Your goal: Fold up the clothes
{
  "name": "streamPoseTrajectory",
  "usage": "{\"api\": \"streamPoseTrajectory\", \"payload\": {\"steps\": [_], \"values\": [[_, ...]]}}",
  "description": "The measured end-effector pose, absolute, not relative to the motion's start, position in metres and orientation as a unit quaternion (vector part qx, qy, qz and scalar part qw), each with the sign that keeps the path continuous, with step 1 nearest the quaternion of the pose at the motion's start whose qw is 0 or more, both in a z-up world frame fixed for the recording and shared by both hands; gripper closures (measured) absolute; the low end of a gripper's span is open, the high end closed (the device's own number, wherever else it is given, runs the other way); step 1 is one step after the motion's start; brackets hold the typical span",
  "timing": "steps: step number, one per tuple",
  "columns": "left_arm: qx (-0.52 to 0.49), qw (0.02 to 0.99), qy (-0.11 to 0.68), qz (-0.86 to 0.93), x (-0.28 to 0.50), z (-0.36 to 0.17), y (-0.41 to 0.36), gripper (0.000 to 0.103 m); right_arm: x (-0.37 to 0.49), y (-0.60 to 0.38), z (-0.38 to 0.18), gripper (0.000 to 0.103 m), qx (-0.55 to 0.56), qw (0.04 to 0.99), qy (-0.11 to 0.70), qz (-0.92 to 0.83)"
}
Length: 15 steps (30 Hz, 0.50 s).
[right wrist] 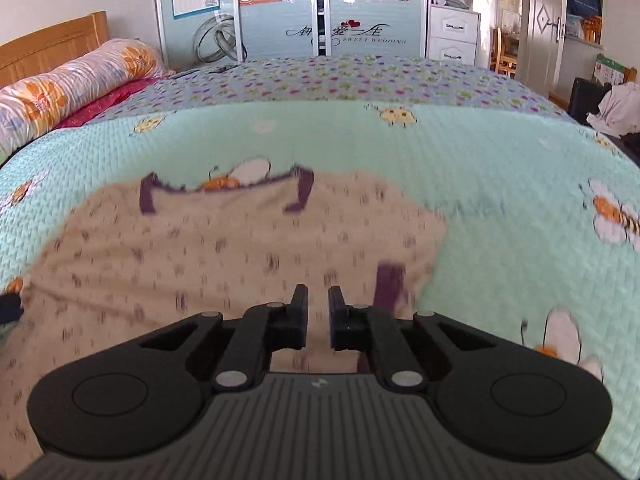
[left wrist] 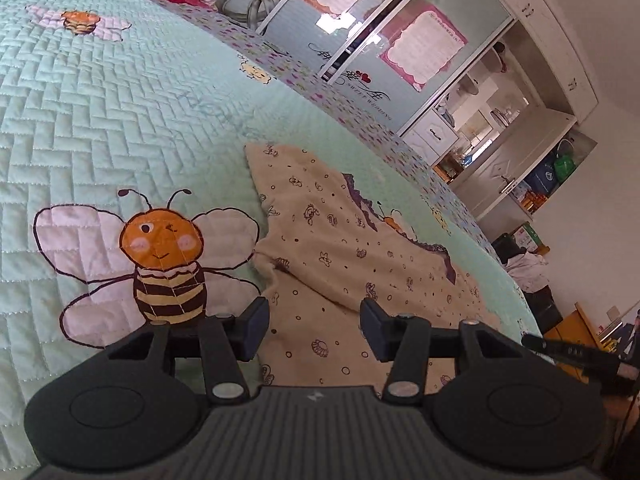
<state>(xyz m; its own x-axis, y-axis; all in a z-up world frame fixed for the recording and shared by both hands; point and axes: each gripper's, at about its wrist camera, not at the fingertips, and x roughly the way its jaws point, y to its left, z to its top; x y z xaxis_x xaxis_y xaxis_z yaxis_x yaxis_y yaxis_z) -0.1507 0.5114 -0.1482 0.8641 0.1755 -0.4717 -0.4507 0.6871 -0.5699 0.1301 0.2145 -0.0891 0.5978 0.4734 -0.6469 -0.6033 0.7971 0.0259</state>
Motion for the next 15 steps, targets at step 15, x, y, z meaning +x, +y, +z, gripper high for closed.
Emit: {"api": "streamPoseTrajectory", "payload": {"steps": [15], "values": [[-0.179, 0.912, 0.34, 0.14, -0.036, -0.129, 0.484, 0.049, 0.201, 0.243, -0.109, 0.076, -0.178, 0.884, 0.335, 0.272]]}}
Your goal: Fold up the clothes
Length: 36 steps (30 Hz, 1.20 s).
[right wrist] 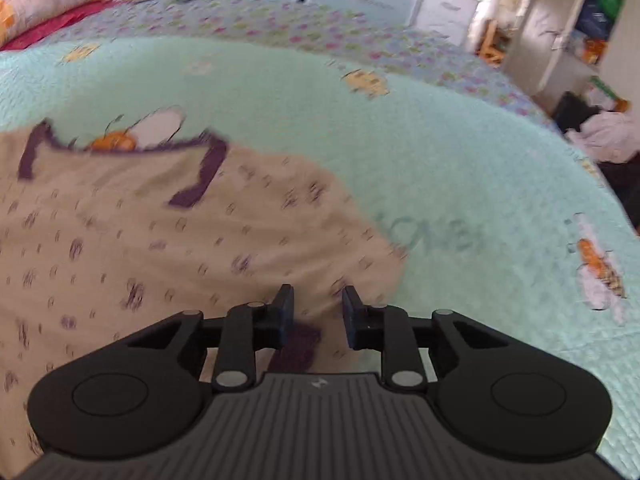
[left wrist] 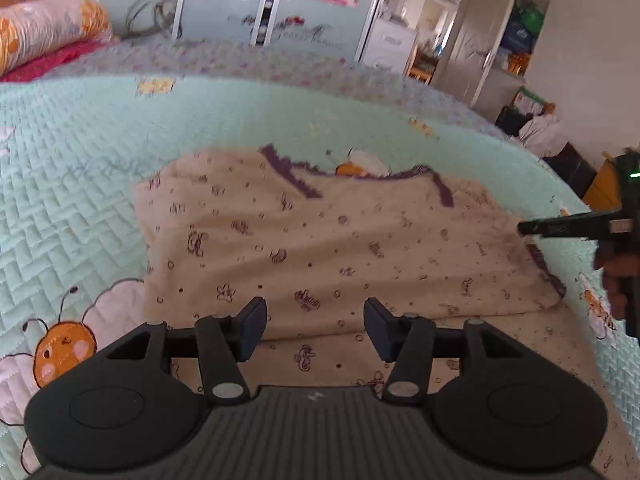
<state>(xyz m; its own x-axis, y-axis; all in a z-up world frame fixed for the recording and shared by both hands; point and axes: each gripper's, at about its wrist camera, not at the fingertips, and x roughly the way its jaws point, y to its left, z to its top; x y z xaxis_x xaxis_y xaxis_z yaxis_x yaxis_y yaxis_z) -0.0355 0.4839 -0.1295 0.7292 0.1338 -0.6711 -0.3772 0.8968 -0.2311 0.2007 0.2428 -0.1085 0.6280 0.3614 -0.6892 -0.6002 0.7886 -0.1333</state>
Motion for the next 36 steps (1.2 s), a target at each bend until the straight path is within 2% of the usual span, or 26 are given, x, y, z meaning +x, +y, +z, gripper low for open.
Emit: {"api": "streamPoseTrajectory", "payload": {"steps": [1, 2, 4, 5, 9, 10, 11, 13, 24, 25, 26, 28, 33, 35, 36], "values": [[-0.176, 0.912, 0.344, 0.139, -0.036, -0.132, 0.483, 0.049, 0.193, 0.243, -0.103, 0.073, -0.173, 0.88, 0.329, 0.297], [-0.171, 0.913, 0.343, 0.138, -0.039, -0.133, 0.479, 0.049, 0.184, 0.244, -0.099, 0.059, -0.169, 0.871, 0.324, 0.327], [-0.16, 0.917, 0.34, 0.136, -0.045, -0.134, 0.472, 0.049, 0.175, 0.254, -0.102, 0.043, -0.196, 0.856, 0.32, 0.357], [-0.154, 0.918, 0.34, 0.131, -0.049, -0.133, 0.469, 0.048, 0.178, 0.258, -0.107, 0.042, -0.211, 0.844, 0.324, 0.372], [-0.121, 0.923, 0.348, 0.114, -0.055, -0.127, 0.46, 0.047, 0.201, 0.271, -0.128, 0.045, -0.263, 0.796, 0.355, 0.413], [-0.119, 0.922, 0.349, 0.117, -0.053, -0.126, 0.462, 0.047, 0.207, 0.27, -0.13, 0.053, -0.252, 0.786, 0.368, 0.428], [-0.118, 0.921, 0.351, 0.121, -0.052, -0.126, 0.465, 0.047, 0.211, 0.27, -0.13, 0.078, -0.243, 0.779, 0.377, 0.438], [-0.114, 0.919, 0.355, 0.129, -0.049, -0.125, 0.469, 0.047, 0.216, 0.272, -0.128, 0.101, -0.243, 0.768, 0.384, 0.451], [-0.119, 0.925, 0.335, 0.137, -0.057, -0.113, 0.462, 0.047, 0.209, 0.262, -0.119, 0.099, -0.294, 0.82, 0.308, 0.382], [-0.126, 0.925, 0.33, 0.137, -0.062, -0.112, 0.462, 0.047, 0.206, 0.252, -0.114, 0.096, -0.275, 0.829, 0.302, 0.383], [-0.133, 0.926, 0.326, 0.137, -0.068, -0.111, 0.461, 0.047, 0.204, 0.242, -0.11, 0.08, -0.252, 0.831, 0.303, 0.391], [-0.149, 0.926, 0.317, 0.14, -0.078, -0.109, 0.46, 0.046, 0.204, 0.223, -0.106, 0.056, -0.219, 0.834, 0.319, 0.394], [-0.172, 0.924, 0.311, 0.141, -0.084, -0.111, 0.453, 0.046, 0.217, 0.188, -0.117, 0.057, -0.112, 0.836, 0.378, 0.382], [-0.176, 0.923, 0.313, 0.138, -0.084, -0.115, 0.447, 0.046, 0.212, 0.188, -0.124, 0.075, -0.097, 0.831, 0.39, 0.385], [-0.177, 0.922, 0.316, 0.136, -0.084, -0.117, 0.445, 0.046, 0.208, 0.19, -0.127, 0.076, -0.099, 0.83, 0.392, 0.384]]}}
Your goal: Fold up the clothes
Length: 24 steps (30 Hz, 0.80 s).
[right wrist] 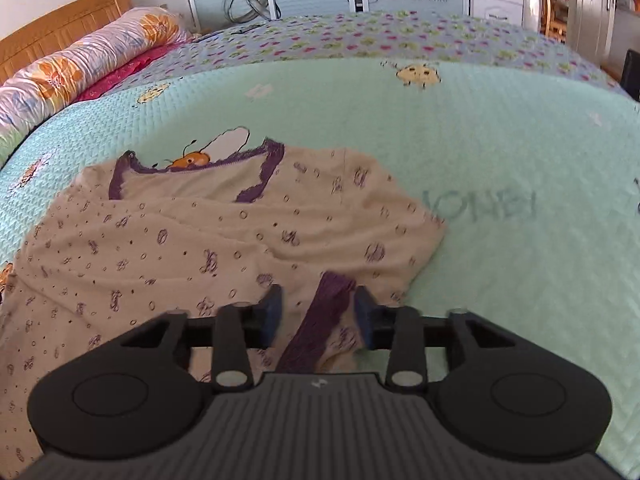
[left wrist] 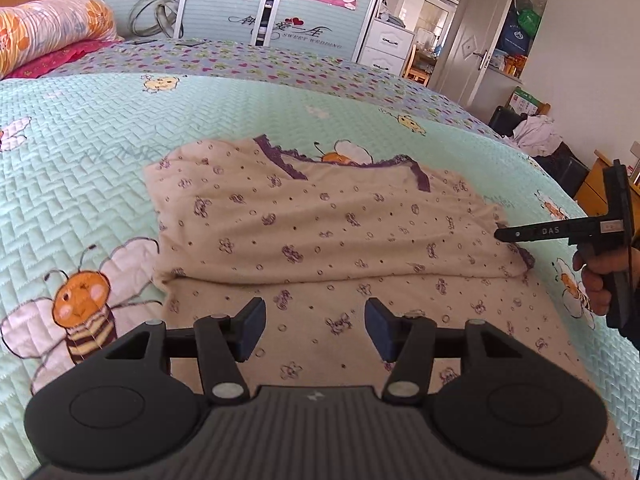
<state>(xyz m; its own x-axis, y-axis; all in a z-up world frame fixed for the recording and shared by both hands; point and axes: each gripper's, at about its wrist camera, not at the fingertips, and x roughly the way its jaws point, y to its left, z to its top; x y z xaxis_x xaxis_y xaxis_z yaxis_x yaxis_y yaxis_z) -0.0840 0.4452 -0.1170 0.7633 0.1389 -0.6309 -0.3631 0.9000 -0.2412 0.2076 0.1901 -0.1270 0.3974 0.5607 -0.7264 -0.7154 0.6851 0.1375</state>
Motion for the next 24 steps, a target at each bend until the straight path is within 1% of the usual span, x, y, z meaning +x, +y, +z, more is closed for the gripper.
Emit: {"api": "streamPoseTrajectory", "payload": {"steps": [1, 3, 4, 7, 11, 13, 15, 16, 19, 21, 22, 23, 24], "values": [[-0.179, 0.921, 0.319, 0.135, -0.085, -0.119, 0.444, 0.045, 0.203, 0.193, -0.13, 0.078, -0.103, 0.829, 0.393, 0.384], [-0.182, 0.919, 0.324, 0.133, -0.086, -0.124, 0.44, 0.045, 0.197, 0.195, -0.131, 0.097, -0.107, 0.837, 0.387, 0.371], [-0.183, 0.918, 0.326, 0.132, -0.086, -0.126, 0.439, 0.045, 0.197, 0.194, -0.128, 0.1, -0.098, 0.841, 0.384, 0.367], [-0.185, 0.917, 0.33, 0.128, -0.09, -0.129, 0.435, 0.045, 0.189, 0.192, -0.104, 0.101, -0.083, 0.855, 0.351, 0.373], [-0.188, 0.917, 0.327, 0.128, -0.092, -0.128, 0.433, 0.045, 0.18, 0.197, -0.058, 0.101, -0.076, 0.871, 0.293, 0.386], [-0.189, 0.918, 0.324, 0.126, -0.092, -0.126, 0.432, 0.045, 0.183, 0.199, -0.043, 0.101, -0.071, 0.875, 0.279, 0.388], [-0.19, 0.918, 0.324, 0.126, -0.091, -0.126, 0.431, 0.044, 0.195, 0.203, -0.049, 0.101, -0.079, 0.878, 0.287, 0.375], [-0.191, 0.918, 0.324, 0.126, -0.092, -0.127, 0.431, 0.044, 0.203, 0.203, -0.063, 0.101, -0.084, 0.877, 0.305, 0.362], [-0.193, 0.917, 0.327, 0.124, -0.092, -0.13, 0.43, 0.044, 0.23, 0.201, -0.12, 0.099, -0.093, 0.865, 0.377, 0.318], [-0.195, 0.916, 0.329, 0.122, -0.093, -0.133, 0.429, 0.044, 0.227, 0.193, -0.139, 0.095, -0.075, 0.868, 0.375, 0.315], [-0.197, 0.916, 0.328, 0.121, -0.093, -0.133, 0.429, 0.044, 0.222, 0.19, -0.137, 0.086, -0.066, 0.873, 0.367, 0.314], [-0.199, 0.917, 0.325, 0.118, -0.094, -0.133, 0.43, 0.044, 0.216, 0.188, -0.132, 0.072, -0.058, 0.878, 0.359, 0.313], [-0.202, 0.918, 0.321, 0.117, -0.095, -0.132, 0.431, 0.044, 0.208, 0.186, -0.125, 0.069, -0.053, 0.886, 0.34, 0.311]]}}
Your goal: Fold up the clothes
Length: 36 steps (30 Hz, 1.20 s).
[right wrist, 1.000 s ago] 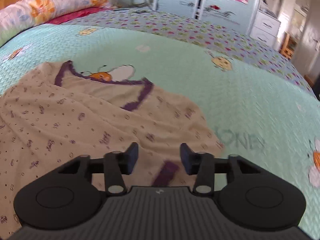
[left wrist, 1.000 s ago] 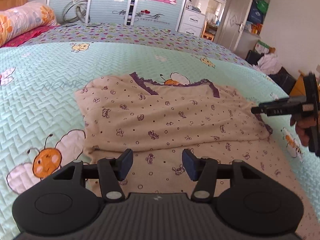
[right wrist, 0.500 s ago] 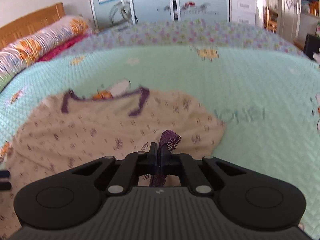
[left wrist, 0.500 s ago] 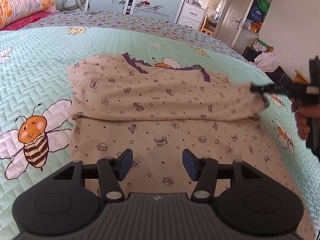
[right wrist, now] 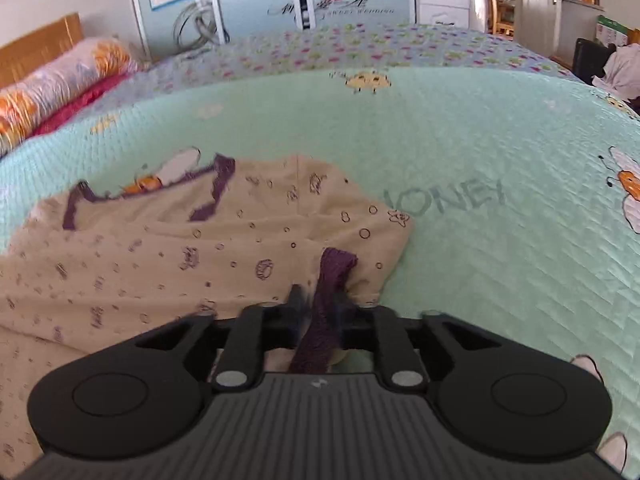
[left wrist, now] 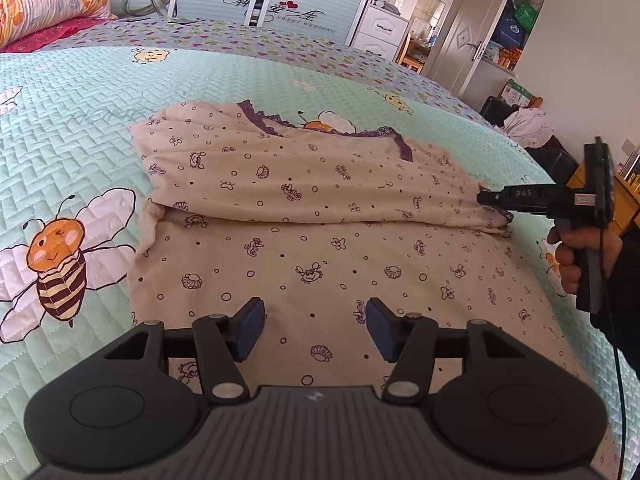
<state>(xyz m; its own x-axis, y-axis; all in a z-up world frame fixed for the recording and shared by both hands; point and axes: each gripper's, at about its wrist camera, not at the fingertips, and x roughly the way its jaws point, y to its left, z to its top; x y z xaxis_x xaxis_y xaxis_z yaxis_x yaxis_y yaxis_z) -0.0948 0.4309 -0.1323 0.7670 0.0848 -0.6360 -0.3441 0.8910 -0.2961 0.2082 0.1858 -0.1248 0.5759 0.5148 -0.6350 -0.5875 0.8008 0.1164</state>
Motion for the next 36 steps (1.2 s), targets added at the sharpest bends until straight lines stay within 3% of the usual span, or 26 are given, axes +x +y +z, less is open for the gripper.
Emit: {"api": "streamPoseTrajectory", "payload": {"steps": [5, 10, 15, 19, 23, 27, 31, 36], "values": [[-0.216, 0.925, 0.293, 0.11, -0.092, -0.129, 0.435, 0.044, 0.16, 0.213, -0.079, 0.067, -0.046, 0.891, 0.26, 0.369], [-0.226, 0.927, 0.282, 0.104, -0.096, -0.132, 0.443, 0.044, 0.14, 0.3, -0.077, 0.067, -0.027, 0.831, 0.296, 0.471], [-0.269, 0.915, 0.282, 0.108, -0.108, -0.141, 0.467, 0.044, 0.14, 0.385, -0.132, 0.068, -0.097, 0.817, 0.348, 0.449], [-0.306, 0.906, 0.273, 0.108, -0.12, -0.144, 0.485, 0.044, 0.118, 0.392, -0.125, 0.067, -0.096, 0.823, 0.323, 0.457], [-0.328, 0.898, 0.266, 0.127, -0.129, -0.142, 0.496, 0.044, 0.089, 0.412, -0.111, 0.049, -0.097, 0.815, 0.298, 0.487], [-0.338, 0.894, 0.251, 0.154, -0.14, -0.134, 0.506, 0.043, 0.074, 0.471, -0.136, 0.049, -0.127, 0.77, 0.36, 0.512], [-0.35, 0.886, 0.245, 0.178, -0.151, -0.134, 0.52, 0.042, 0.034, 0.476, -0.123, 0.049, -0.16, 0.793, 0.279, 0.518], [-0.364, 0.879, 0.238, 0.196, -0.16, -0.134, 0.53, 0.042, 0.021, 0.458, -0.121, 0.048, -0.133, 0.764, 0.317, 0.546]]}}
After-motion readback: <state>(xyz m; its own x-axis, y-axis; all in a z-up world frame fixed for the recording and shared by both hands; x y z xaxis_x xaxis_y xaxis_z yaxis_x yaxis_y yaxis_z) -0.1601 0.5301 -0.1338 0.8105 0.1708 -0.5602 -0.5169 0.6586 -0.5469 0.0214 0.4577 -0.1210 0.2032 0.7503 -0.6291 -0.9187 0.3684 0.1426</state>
